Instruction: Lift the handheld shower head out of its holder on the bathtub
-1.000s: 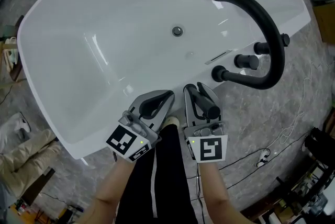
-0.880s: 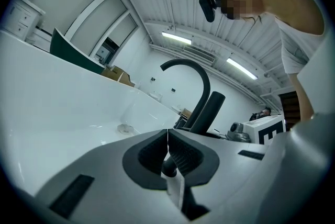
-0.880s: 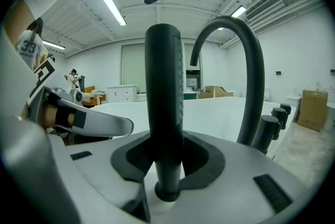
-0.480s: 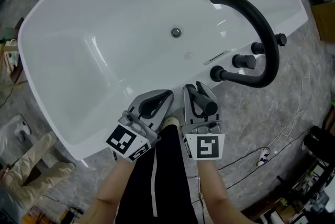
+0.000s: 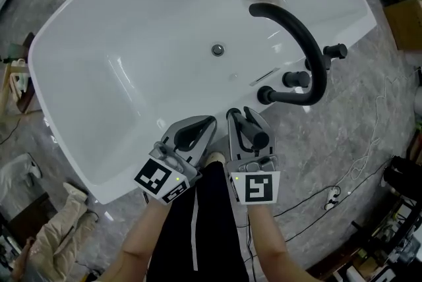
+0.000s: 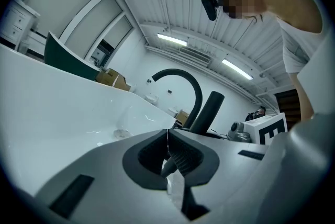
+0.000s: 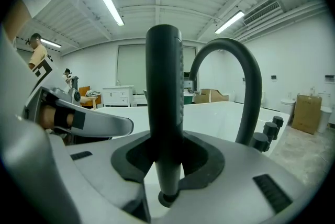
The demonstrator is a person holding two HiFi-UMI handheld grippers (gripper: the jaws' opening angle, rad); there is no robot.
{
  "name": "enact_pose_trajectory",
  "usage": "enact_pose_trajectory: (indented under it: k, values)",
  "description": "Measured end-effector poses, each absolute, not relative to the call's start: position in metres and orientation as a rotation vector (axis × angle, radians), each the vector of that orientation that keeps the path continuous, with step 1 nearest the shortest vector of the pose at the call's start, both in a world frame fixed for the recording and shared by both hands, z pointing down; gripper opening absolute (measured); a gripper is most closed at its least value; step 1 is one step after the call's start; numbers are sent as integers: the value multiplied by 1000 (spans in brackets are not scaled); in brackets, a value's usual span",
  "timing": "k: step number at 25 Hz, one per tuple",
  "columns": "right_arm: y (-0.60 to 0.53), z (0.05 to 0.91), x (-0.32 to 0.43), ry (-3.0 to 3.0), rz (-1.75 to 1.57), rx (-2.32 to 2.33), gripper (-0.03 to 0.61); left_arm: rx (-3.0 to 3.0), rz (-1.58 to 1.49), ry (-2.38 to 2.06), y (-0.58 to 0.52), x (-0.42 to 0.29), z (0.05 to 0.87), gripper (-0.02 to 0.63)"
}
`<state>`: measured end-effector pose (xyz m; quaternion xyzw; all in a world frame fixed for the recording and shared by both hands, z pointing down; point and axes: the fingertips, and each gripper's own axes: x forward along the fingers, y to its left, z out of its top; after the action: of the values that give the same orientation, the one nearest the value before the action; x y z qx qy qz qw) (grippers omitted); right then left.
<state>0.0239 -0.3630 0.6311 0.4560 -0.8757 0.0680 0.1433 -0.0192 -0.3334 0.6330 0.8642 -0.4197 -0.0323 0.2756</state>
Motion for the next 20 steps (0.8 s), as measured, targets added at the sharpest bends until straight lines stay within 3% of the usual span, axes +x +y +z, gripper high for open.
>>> enact_pose_trajectory:
  k: [20]
  values:
    - [-340, 511, 40, -2571, 141, 1392, 118, 2439, -39, -1042, -306, 4, 538, 12]
